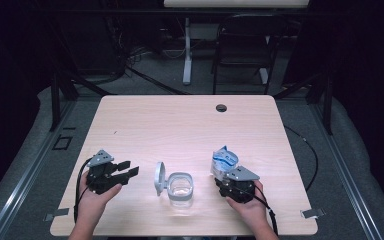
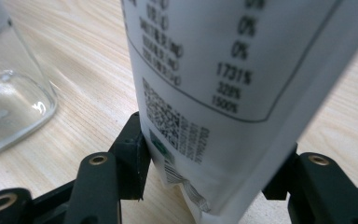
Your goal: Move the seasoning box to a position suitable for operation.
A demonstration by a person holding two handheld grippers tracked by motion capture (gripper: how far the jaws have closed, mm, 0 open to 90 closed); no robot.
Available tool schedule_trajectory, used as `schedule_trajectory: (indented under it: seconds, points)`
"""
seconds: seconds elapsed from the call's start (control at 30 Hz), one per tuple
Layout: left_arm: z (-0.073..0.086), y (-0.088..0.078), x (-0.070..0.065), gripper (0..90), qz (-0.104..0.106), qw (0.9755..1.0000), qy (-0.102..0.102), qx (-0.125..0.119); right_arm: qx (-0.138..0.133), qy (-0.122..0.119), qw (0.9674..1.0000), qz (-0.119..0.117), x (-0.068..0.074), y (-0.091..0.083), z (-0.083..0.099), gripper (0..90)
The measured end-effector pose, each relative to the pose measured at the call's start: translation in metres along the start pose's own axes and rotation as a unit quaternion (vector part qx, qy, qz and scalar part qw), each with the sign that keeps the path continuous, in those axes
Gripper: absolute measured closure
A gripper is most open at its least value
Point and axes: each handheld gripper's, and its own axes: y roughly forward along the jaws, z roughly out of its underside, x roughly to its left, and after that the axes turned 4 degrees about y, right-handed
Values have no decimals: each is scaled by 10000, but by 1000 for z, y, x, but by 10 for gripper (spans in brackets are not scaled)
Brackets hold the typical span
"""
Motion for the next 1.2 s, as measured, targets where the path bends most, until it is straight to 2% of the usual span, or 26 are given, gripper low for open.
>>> schedule_trajectory:
  seconds: [0.07, 0.27, 0.33, 0.97, 1.2]
  points:
    - [0, 0, 0, 547, 2, 10000, 2, 9, -59, 15, 10000, -44, 0, -1, -1, 455]
    - [0, 1, 0, 547, 21, 10000, 14, 34, -155, -268, 9995, 62, 4, -14, -11, 455]
    - [0, 1, 0, 547, 27, 10000, 14, 32, -199, -287, 9993, 107, 4, -16, -13, 455]
    - [1, -1, 2, 547, 29, 10000, -37, 5, -264, -613, 9974, 266, 6, -35, -30, 454]
    - [1, -1, 2, 547, 34, 10000, -41, -8, -255, -818, 9958, 315, 8, -41, -36, 454]
